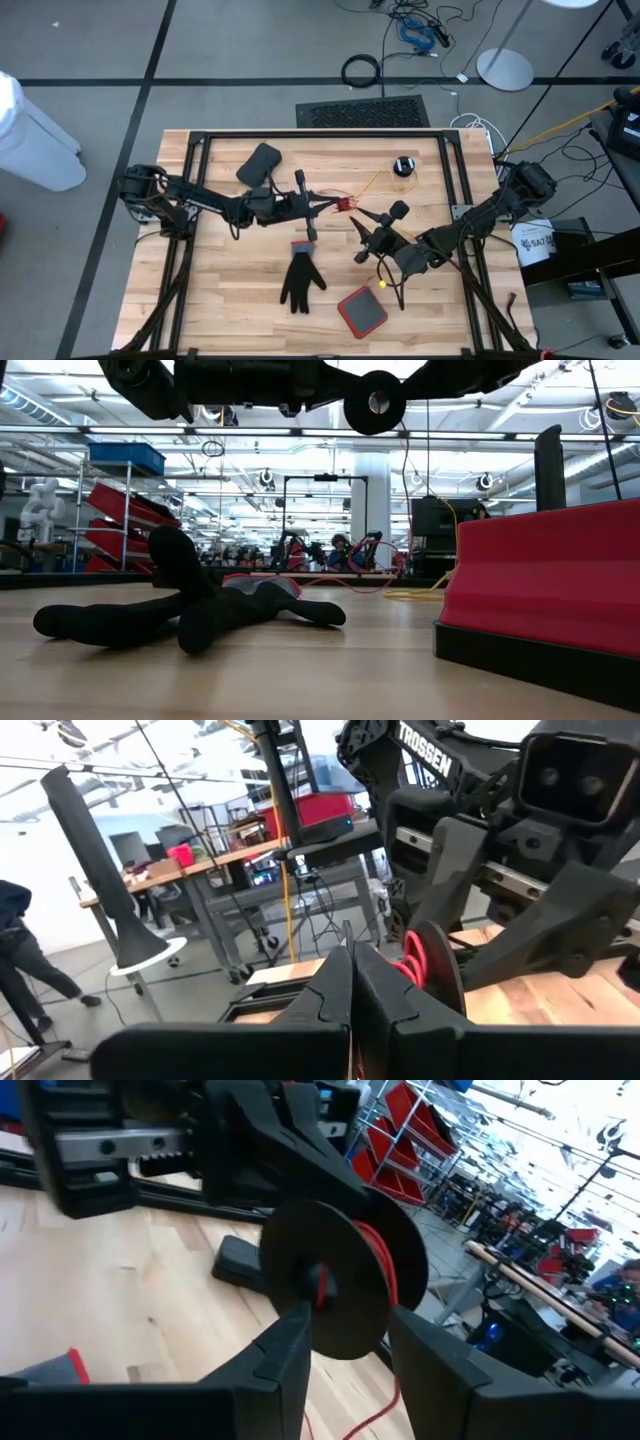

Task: Coil cords
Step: Uncoil the red wire from the black spool

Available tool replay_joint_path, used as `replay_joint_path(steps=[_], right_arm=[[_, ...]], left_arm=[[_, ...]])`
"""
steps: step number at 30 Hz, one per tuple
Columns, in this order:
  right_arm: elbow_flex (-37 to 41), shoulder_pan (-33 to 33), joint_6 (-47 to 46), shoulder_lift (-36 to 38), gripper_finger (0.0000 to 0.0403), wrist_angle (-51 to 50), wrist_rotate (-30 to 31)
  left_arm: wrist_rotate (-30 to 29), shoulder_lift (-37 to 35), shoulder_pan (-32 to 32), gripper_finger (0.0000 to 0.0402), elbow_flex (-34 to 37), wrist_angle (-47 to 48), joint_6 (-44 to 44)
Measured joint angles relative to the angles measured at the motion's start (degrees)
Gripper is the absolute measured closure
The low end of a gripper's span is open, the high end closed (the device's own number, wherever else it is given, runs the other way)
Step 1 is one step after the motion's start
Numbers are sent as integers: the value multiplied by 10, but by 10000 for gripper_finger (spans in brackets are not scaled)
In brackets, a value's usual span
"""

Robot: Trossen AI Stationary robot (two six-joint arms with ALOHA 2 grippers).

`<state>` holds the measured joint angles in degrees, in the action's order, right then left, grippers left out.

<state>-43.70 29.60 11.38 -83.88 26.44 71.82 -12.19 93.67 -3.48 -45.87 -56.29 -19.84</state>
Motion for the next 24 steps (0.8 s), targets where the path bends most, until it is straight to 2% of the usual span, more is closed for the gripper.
replay_joint_path(steps=[5, 18, 24], right_arm=[[0, 1, 0, 0, 271, 1, -2], [0, -7, 14, 0, 270, 27, -2], [0, -27, 11, 0, 255, 42, -29]], left_arm=[[1, 0, 0, 401, 0, 15, 2], [-2, 0, 0, 401, 0, 7, 87], [-14, 0, 0, 401, 0, -6, 106]])
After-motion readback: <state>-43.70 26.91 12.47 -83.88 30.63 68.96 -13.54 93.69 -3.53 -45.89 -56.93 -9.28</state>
